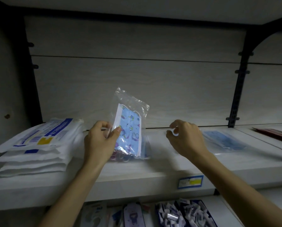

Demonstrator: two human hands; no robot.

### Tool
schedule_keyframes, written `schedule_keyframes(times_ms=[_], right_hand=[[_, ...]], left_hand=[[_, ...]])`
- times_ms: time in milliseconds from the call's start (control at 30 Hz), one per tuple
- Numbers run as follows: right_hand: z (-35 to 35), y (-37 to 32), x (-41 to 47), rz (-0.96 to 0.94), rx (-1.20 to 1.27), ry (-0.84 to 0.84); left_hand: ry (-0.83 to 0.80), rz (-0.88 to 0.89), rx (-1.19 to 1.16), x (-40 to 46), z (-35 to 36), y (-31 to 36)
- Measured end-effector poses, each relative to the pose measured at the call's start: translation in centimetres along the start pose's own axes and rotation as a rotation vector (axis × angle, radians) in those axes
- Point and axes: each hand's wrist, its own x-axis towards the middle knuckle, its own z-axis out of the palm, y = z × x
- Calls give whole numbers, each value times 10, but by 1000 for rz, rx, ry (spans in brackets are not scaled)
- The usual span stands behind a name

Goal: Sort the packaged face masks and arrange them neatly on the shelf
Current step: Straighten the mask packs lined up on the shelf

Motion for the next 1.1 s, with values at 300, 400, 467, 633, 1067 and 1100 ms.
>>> schedule_keyframes(times_ms=[300, 400, 467, 633, 1067, 1100], right_hand=[[-6, 25, 15, -42, 32, -19], [-4, 30, 17, -56, 36, -37], [-2, 32, 17, -71, 41, -50], [2, 38, 15, -118, 24, -77], [-24, 40, -15, -101, -64, -1], [-30, 41, -19, -88, -82, 10]], left_hand=[[-4, -45, 265, -8, 37, 7], [-17, -34, 383, -14, 43, 8], [-27, -14, 489, -18, 45, 7], [-32, 71, 773, -20, 44, 3], [-140, 303, 747, -29, 43, 25], [-177, 337, 726, -32, 45, 29]])
